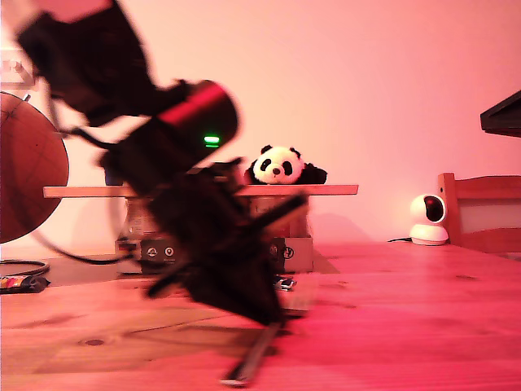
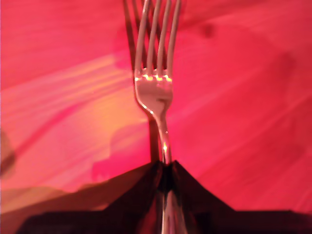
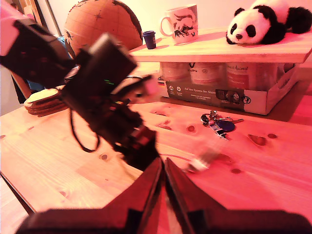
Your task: Slide the metallic fork to the right
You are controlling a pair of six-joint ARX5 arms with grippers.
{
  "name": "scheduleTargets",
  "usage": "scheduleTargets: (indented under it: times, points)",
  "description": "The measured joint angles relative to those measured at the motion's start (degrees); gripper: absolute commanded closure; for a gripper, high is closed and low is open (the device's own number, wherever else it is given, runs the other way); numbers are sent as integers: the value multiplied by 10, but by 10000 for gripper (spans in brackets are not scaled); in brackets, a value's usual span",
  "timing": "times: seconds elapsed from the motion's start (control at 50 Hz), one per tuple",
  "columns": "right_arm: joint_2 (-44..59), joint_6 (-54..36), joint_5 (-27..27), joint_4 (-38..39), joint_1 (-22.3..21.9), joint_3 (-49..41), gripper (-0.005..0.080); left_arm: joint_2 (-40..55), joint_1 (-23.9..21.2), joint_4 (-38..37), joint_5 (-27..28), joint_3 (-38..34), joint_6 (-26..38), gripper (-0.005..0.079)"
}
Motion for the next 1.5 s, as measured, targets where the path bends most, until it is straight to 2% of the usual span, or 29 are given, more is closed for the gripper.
scheduleTargets:
  times: [0.3, 0.56, 0.7, 0.76, 1.04, 1.38, 1.42, 1.44, 1.5]
  points:
    - [0, 0, 0, 0, 0, 0, 764, 28, -38, 4, 9, 35, -2, 718]
    - [0, 0, 0, 0, 0, 0, 764, 28, -41, 6, 9, 38, -2, 713]
    - [0, 0, 0, 0, 0, 0, 765, 28, -41, 7, 8, 40, -2, 566]
    - [0, 0, 0, 0, 0, 0, 764, 28, -40, 7, 8, 40, -2, 540]
    - [0, 0, 0, 0, 0, 0, 764, 28, -40, 6, 10, 40, 3, 542]
    - [0, 0, 0, 0, 0, 0, 764, 15, -24, -58, 24, 88, 33, 548]
    - [0, 0, 0, 0, 0, 0, 765, 6, -24, -69, 20, 88, 33, 560]
    - [0, 0, 0, 0, 0, 0, 764, 2, -23, -76, 18, 88, 67, 572]
    - [0, 0, 0, 0, 0, 0, 764, -15, -19, -97, 11, 88, 67, 622]
